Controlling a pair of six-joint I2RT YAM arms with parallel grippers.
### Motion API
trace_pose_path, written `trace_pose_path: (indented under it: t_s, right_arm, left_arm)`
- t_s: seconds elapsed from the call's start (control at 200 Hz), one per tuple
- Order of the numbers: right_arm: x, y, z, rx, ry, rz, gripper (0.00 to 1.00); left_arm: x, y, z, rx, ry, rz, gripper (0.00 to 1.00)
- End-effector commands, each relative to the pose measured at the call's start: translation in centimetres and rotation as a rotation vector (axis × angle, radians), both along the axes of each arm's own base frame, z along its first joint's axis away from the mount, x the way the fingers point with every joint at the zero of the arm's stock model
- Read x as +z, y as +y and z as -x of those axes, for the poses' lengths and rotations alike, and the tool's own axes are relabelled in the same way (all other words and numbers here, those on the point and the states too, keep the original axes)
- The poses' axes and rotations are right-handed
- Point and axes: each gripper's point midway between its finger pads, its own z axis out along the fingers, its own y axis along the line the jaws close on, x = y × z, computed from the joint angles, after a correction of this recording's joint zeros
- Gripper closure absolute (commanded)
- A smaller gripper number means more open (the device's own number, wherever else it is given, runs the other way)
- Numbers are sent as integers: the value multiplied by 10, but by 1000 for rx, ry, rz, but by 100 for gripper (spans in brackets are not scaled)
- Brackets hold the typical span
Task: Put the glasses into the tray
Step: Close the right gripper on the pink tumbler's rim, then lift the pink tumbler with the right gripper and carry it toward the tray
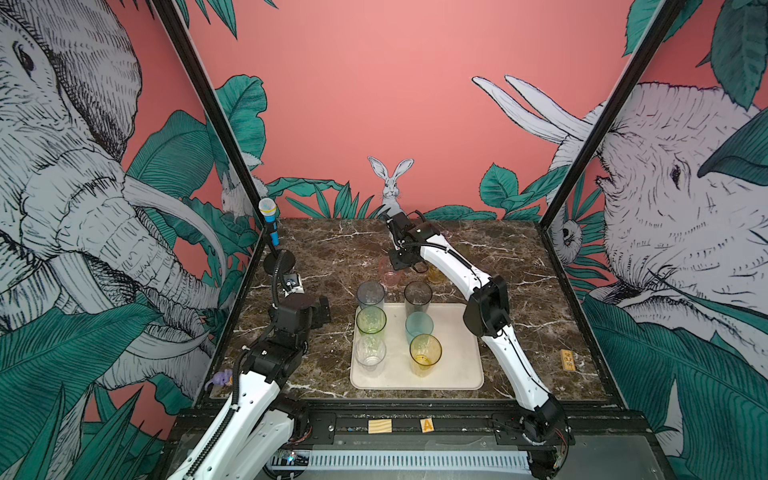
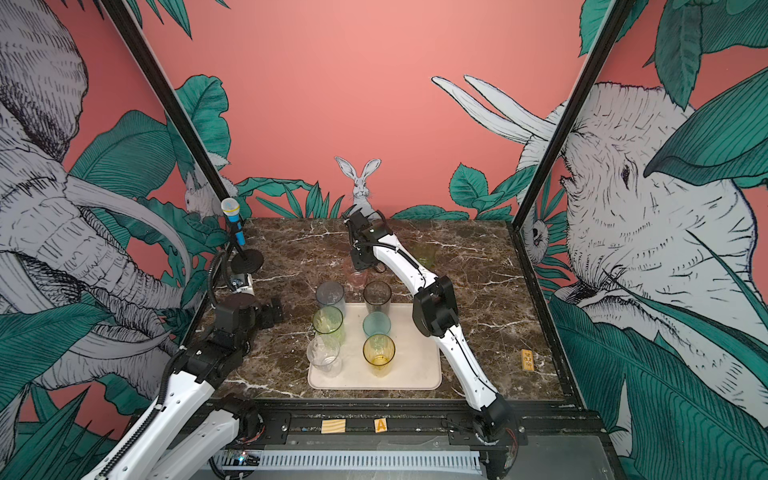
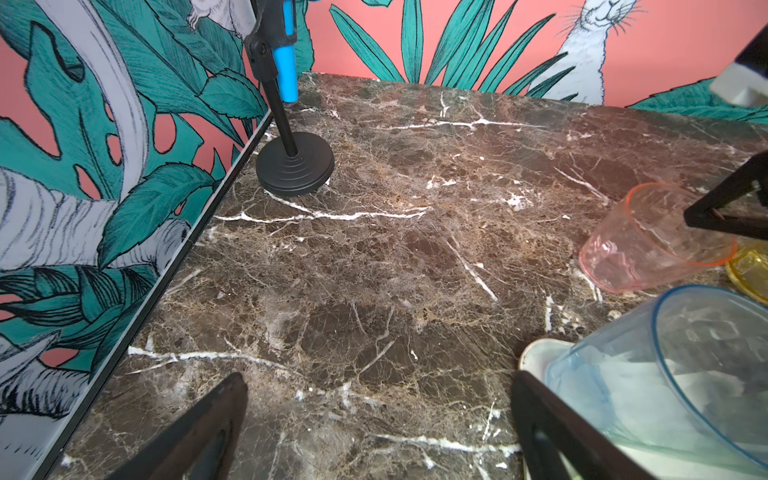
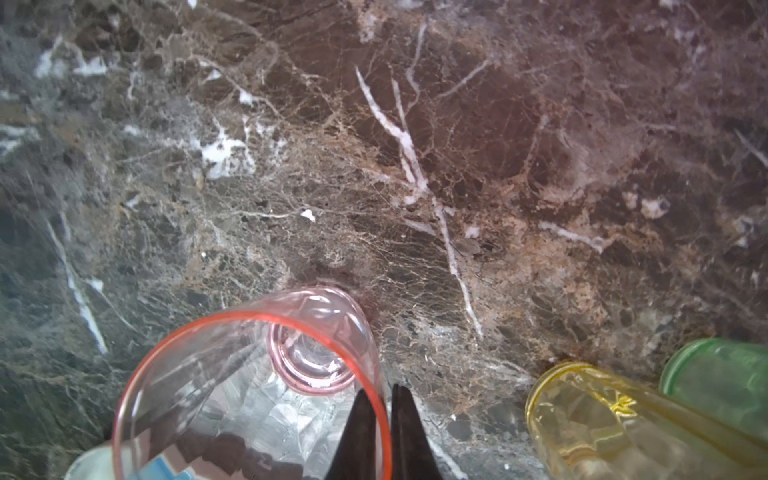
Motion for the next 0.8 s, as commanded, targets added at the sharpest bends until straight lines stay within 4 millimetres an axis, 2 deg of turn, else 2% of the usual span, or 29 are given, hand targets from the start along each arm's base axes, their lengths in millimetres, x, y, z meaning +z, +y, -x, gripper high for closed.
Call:
trace_pose_path:
  t_s: [0.0,0.175,0.325,0.575,0.795]
  right_arm:
    - [-11,-3,-2,-10,15,7,98]
    - [-5,-3,-2,-8,9,-2,100]
    - [9,-4,-2,-7,-8,-17,100]
    - [42,-5,2,10,-39,-49,100]
    - [83,-14,8,16,-95,-55,100]
  left_arm:
    - [0,-2,-3,-4,-8,8,1]
    - [-1,-2,-4,-6,-4,7,1]
    - [-2,-3,-4,-6,-3,7,0]
    - [-3,-2,-3,-3,-1,7,1]
    - [-5,-2,-3,-2,2,13,0]
